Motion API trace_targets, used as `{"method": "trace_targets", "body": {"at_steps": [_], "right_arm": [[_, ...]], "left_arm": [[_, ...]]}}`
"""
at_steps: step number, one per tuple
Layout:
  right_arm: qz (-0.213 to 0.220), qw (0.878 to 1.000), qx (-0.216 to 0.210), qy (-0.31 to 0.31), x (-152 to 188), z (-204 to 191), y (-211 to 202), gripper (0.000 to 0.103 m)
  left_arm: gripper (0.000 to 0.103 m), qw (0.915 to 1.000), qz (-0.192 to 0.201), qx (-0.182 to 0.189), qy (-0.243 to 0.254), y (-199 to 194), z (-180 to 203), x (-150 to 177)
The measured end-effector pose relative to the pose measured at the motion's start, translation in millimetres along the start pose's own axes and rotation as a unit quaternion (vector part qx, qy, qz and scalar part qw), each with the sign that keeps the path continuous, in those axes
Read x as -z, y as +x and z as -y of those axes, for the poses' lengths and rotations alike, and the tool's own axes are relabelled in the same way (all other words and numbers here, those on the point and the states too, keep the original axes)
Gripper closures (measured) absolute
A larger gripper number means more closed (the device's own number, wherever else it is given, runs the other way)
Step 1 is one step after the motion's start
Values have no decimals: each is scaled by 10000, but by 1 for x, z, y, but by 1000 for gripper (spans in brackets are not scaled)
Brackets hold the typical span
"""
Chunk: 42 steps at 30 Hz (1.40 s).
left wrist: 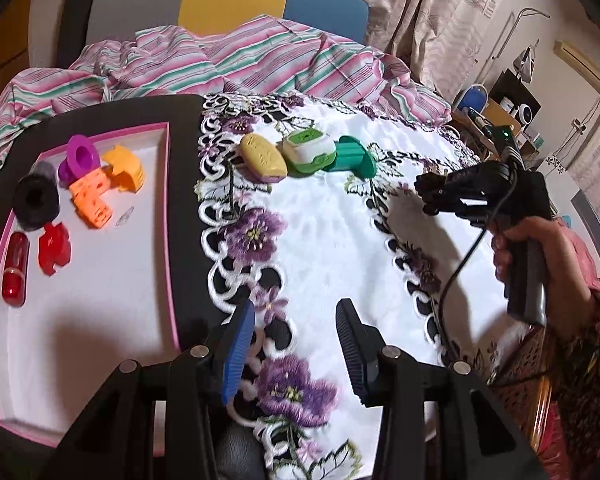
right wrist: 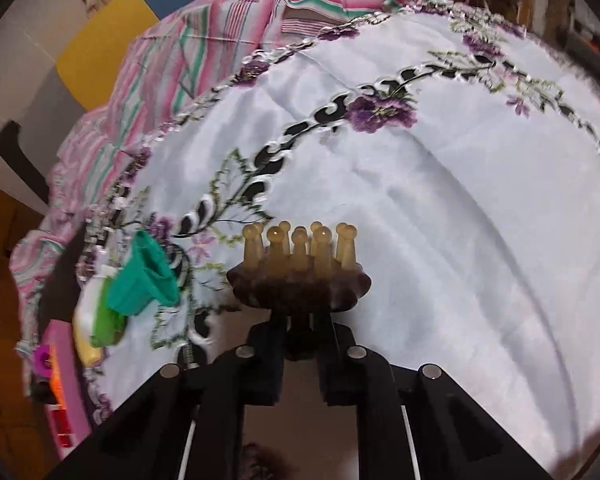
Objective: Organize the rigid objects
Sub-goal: 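Grasp the green-and-white container with the left tool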
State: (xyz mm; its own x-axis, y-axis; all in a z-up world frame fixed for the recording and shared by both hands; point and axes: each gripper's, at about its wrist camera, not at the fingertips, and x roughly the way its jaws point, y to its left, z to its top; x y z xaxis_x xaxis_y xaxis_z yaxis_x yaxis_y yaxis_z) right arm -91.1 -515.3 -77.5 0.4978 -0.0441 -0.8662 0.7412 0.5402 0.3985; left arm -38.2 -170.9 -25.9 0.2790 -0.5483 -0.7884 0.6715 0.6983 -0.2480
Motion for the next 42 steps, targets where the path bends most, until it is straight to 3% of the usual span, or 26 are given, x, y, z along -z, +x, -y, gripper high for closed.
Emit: {"method": "trace_targets", "body": {"at_steps": [8,18,26,30,34,38,42], "right_arm": [[251,9995,-162,-126,-1,-7,-12,89],[185,9991,-141,-361,1,-17,-9,89],[146,9989,-197,-402,1,-19,-7,89],[106,9987,-267,-414,1,-21,-6,89],[82,9983,-320,-487,2,-25,-5,89],[74,9976,-343,-594,3,-29,-5,89],[59,9972,-351,-657,4,-32,-4,89]], "left_arm": [[61,10000,37,-25,-43,10,3,-17],[60,9997,-145,-12,-196,54,13,-70],[49,9963,-340,144,-777,104,14,-123],[48,9922,-622,218,-1062,131,8,-143],[46,9892,-764,280,-1220,150,4,-152],[46,9903,-878,167,-1059,164,13,-160],[45,9858,-797,416,-1421,171,6,-156]]}}
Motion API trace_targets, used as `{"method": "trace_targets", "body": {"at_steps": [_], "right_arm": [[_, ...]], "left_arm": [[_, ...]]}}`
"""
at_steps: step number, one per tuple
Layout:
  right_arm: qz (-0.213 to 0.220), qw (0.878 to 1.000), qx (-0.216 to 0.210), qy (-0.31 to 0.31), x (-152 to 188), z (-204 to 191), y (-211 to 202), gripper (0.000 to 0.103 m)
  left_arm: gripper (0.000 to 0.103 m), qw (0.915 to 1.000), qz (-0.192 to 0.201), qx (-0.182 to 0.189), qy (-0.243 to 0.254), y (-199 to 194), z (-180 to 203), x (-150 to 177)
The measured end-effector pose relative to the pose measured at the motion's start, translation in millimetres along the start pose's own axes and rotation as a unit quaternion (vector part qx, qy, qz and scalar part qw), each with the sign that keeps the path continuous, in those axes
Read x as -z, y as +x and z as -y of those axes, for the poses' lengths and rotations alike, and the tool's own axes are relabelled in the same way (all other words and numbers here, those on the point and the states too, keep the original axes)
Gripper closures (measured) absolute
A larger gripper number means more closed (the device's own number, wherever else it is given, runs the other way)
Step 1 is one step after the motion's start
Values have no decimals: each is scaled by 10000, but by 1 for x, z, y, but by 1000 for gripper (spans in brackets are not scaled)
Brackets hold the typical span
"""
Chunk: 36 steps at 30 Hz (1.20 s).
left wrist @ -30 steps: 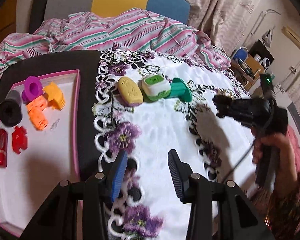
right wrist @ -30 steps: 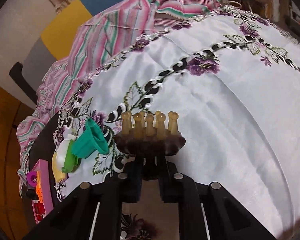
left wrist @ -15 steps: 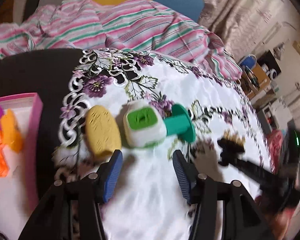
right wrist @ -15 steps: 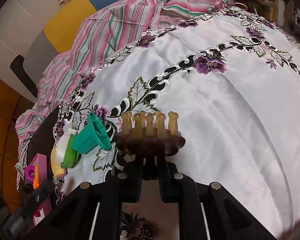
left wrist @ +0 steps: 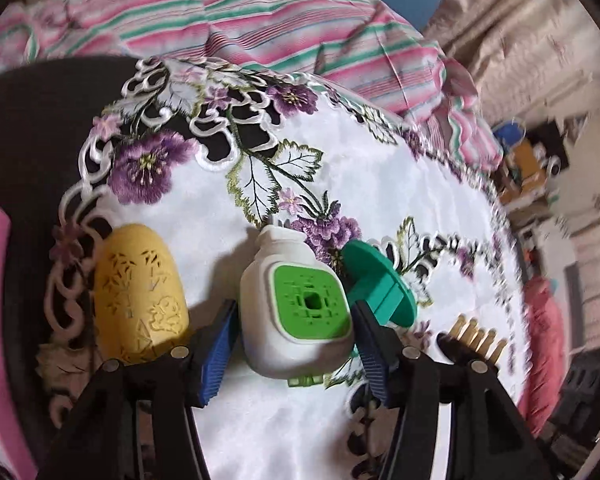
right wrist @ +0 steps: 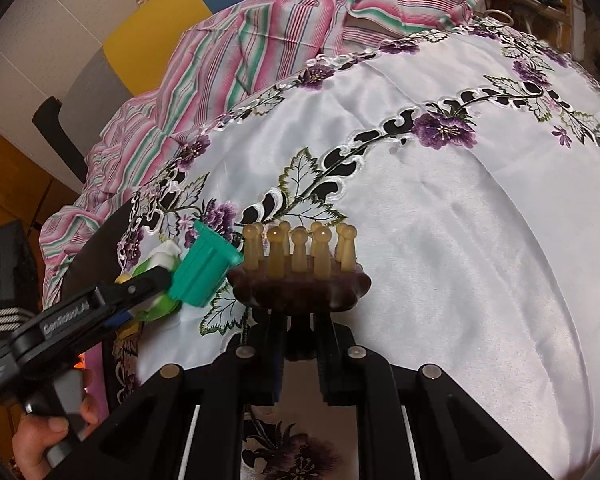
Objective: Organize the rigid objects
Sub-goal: 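Grasp the green-and-white container with the left tool, then carry the green-and-white container into the tray and open the left tool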
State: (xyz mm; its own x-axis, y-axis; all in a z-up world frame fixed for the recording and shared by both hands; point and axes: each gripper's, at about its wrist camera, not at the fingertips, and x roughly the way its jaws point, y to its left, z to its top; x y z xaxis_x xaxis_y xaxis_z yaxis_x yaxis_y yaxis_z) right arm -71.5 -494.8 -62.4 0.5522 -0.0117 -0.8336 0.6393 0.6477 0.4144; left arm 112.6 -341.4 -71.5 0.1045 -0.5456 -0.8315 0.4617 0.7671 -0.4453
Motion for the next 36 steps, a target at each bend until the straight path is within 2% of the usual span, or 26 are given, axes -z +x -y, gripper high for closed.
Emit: {"method": "trace_targets", "body": {"at_steps": [6,13,20,26,31,36], "right_arm": [[17,10000,-4,19,0,1,0,90],[11,10000,-18,-13,0,-1,1,90],[3,9999,21,-154,0,-5,2,89],[69,9983,-238,-521,4,-22,-2,89],[107,9964,-298,-789,8,-33,-4,89],[133,9958,-230,-880,9,-35,-4,89]], "left_arm": [[48,9990,263,-159,323,-8,4,14],[49,9979,330,-149,545,-25,-1,47],[49,9981,396,118,453,-50,-11,81],[49,9972,513,468,260,-75,-25,103],[50,9964,627,525,217,-93,-34,113],[50,9938,913,411,490,-114,-31,116]]}}
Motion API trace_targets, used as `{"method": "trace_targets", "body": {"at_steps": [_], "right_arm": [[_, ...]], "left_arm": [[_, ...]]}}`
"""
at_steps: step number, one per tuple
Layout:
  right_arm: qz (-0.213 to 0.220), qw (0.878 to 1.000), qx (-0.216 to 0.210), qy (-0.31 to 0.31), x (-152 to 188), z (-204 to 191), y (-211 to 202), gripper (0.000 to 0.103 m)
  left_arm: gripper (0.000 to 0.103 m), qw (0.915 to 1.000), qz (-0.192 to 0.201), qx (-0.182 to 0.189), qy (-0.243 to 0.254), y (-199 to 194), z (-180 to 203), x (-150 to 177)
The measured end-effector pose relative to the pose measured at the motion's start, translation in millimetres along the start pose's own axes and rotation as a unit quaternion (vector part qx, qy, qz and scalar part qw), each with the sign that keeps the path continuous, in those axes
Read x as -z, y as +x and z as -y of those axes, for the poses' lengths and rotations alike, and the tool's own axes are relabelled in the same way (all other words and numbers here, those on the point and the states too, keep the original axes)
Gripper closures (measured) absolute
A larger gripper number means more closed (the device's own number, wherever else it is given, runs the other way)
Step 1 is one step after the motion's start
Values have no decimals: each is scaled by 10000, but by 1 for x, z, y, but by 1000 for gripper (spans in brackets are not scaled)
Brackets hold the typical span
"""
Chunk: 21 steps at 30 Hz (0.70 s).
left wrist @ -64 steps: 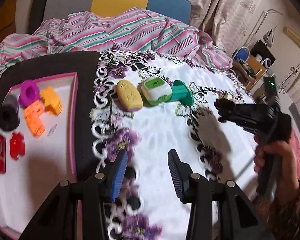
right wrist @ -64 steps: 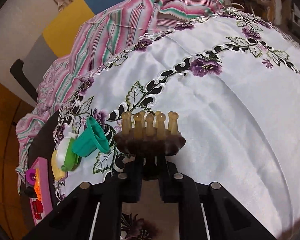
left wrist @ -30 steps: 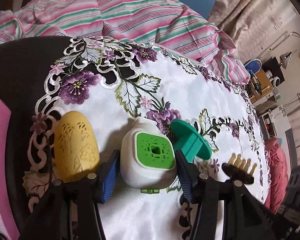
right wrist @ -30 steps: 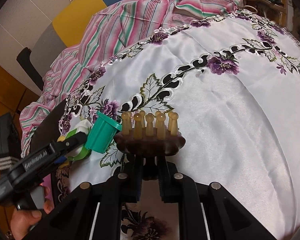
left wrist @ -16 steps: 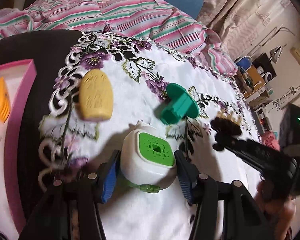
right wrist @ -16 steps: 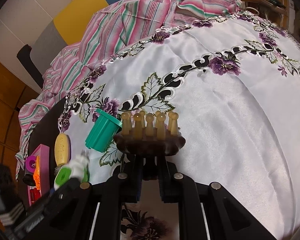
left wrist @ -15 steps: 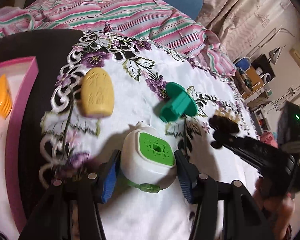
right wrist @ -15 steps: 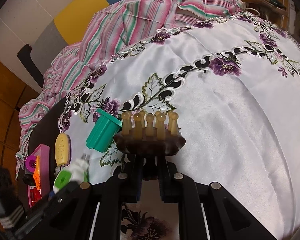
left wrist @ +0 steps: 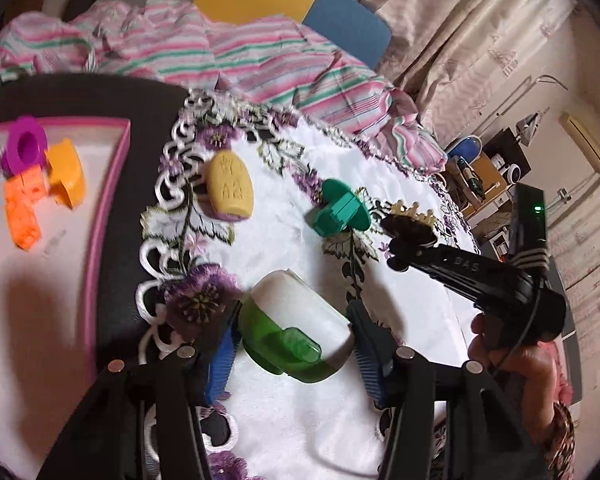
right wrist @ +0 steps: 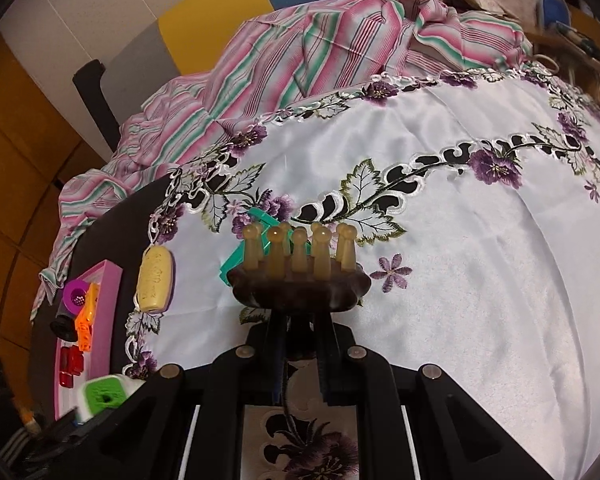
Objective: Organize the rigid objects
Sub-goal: 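Carry the green-and-white container into the tray and open the left tool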
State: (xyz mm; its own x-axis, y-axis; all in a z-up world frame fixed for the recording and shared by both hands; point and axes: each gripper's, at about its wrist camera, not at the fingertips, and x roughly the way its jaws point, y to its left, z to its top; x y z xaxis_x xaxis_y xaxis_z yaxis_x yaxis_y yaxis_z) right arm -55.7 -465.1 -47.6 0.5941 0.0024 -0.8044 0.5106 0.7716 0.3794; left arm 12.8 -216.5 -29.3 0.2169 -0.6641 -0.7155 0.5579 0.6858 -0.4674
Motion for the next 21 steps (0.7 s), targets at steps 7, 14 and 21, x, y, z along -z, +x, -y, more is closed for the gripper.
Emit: {"method": "trace_targets", "body": {"at_steps": [7,14,21], "right_arm": [[26,10000,50,20,0,2,-1,89],[45,9998,17,-208,1,-7,-2,89],[139,9997,-86,-174,0,-7,-7,89]], "left_arm": [[50,9979,292,-456,354,-31,10,4],[50,9955,573,-600,464,-57,-2,7],[50,9946,758,-526,-471,-81,-75,9]]}}
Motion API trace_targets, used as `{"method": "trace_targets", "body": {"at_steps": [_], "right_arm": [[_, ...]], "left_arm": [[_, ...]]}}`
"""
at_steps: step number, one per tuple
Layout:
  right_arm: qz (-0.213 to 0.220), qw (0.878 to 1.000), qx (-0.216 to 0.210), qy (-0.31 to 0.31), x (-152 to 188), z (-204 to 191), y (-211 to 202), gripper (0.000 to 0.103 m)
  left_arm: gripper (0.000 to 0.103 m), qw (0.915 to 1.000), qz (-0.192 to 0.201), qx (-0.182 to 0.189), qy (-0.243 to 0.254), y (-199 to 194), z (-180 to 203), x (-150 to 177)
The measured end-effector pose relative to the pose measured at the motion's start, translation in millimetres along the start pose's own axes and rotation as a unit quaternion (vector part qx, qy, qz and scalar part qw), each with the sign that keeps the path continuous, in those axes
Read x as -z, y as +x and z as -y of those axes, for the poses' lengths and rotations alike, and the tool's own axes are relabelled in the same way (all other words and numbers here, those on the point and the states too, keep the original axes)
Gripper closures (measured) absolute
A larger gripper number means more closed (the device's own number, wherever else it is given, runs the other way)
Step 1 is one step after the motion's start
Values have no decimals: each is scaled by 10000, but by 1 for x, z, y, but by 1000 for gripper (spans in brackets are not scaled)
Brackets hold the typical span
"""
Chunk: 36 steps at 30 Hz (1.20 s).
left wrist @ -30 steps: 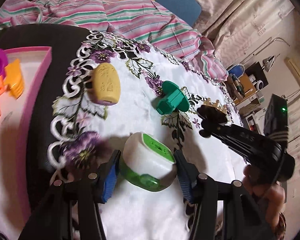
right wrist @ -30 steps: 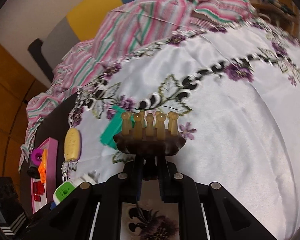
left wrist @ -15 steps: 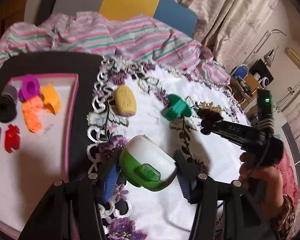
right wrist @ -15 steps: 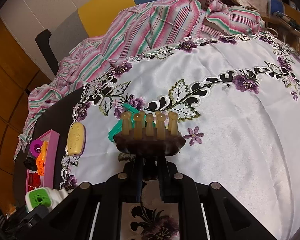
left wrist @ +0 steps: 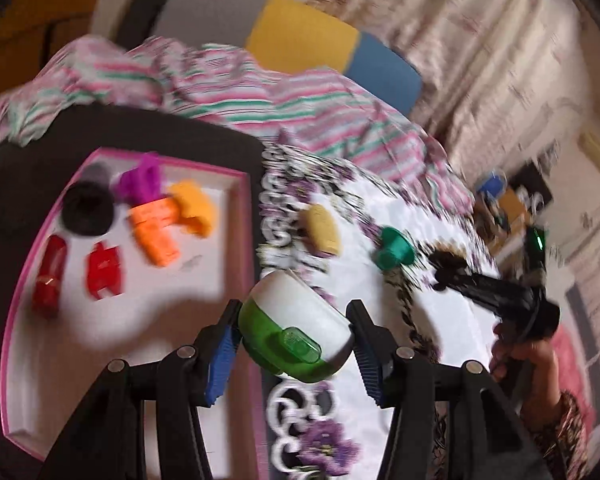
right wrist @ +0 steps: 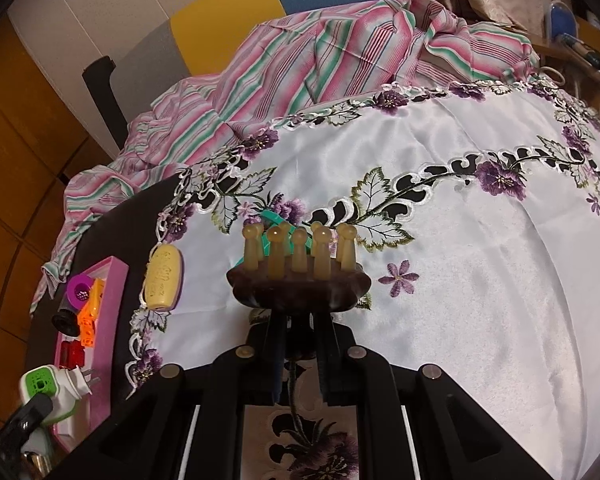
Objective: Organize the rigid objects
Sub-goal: 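Carry the green-and-white container into the tray and open the left tool, then lower the brown peg stand into the tray and open the right tool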
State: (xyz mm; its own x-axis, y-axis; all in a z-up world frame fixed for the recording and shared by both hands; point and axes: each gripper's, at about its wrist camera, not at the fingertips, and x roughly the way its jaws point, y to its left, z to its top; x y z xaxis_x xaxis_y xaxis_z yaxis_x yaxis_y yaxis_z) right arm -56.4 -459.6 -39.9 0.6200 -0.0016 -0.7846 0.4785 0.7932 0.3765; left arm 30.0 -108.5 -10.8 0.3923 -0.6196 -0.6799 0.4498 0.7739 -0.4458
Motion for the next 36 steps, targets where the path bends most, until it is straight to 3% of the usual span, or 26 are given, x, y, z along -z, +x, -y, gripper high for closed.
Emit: {"method": "trace_targets", "body": {"at_steps": [5,11,14,21,25,36], "right_arm": [[26,10000,-62,10,1,-1,-2,89],[42,9999,6,-136,2,-7,-2,90],[69,9997,16,-214,3,-9,-2,89],[310,9979,-170,-535,3,-26,-13,89],[323,9939,-155,-1043,14,-56,-14,89],[-199,9824,-1119,-1484,44,-157,-9,89]], "left_arm": [[50,9956,2,190,-922,-2,-57,-1],[51,9898,-167,168,-1404,9,-88,4],[49,9917,-326,-169,-1232,9,-86,6],[48,9960,-50,-170,-870,-22,-81,6],[48,9974,-19,-196,-688,-36,-79,12],[48,9991,-37,-332,-249,-48,-74,33]]}}
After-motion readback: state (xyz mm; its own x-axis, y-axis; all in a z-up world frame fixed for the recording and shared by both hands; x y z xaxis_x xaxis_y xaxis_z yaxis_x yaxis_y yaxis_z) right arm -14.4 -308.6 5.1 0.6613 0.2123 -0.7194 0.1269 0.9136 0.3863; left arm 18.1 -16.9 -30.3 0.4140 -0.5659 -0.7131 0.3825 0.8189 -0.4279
